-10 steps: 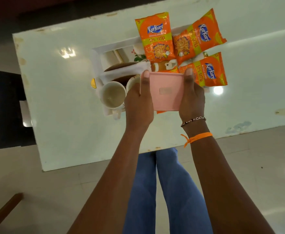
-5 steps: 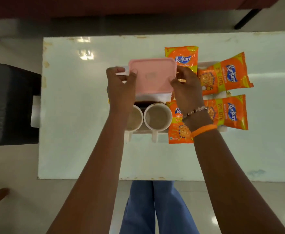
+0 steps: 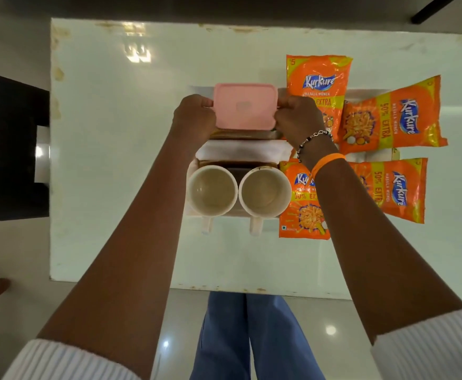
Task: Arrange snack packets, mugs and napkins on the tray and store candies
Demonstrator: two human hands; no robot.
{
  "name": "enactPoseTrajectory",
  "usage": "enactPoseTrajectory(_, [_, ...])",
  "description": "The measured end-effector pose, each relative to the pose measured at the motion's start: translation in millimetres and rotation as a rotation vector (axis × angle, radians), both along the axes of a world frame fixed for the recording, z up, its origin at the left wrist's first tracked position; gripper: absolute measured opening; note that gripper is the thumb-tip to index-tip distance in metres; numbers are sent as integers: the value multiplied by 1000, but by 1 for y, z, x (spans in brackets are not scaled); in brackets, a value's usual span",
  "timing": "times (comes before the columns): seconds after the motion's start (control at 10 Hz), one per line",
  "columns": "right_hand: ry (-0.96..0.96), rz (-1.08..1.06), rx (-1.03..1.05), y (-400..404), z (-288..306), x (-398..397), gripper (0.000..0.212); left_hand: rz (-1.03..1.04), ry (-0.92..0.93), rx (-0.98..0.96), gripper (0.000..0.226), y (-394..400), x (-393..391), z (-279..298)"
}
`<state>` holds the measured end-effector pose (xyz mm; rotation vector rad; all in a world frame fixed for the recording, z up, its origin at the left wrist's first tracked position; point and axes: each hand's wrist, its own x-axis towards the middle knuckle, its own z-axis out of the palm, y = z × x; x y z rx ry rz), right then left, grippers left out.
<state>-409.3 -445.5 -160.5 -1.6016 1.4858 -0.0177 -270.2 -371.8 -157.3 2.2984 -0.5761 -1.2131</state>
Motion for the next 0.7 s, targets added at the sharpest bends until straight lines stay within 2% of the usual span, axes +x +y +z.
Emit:
enactPoseTrajectory(0.2, [16, -20, 33, 3, -12, 1, 33, -11, -28, 26, 43, 2, 3, -11])
enactPoseTrajectory(0.3, [18, -43, 17, 2, -12, -3, 37, -54, -120, 0, 40, 10, -6, -11])
enactPoseTrajectory(0.4, [10, -65, -143, 10, -1, -13, 36, -168, -400, -118, 46, 30, -32, 0])
enactPoseTrajectory(0.5, [-50, -23, -420, 34, 13, -28, 34, -364, -605, -231, 57, 48, -57, 9])
enactPoseTrajectory(0.6, [75, 202, -611, 70, 20, -45, 45, -479, -732, -205, 61, 65, -78, 13])
enactPoseTrajectory(0.7, [216, 354, -635, 89, 11, -60, 59, -556, -809, -148, 55, 78, -90, 9])
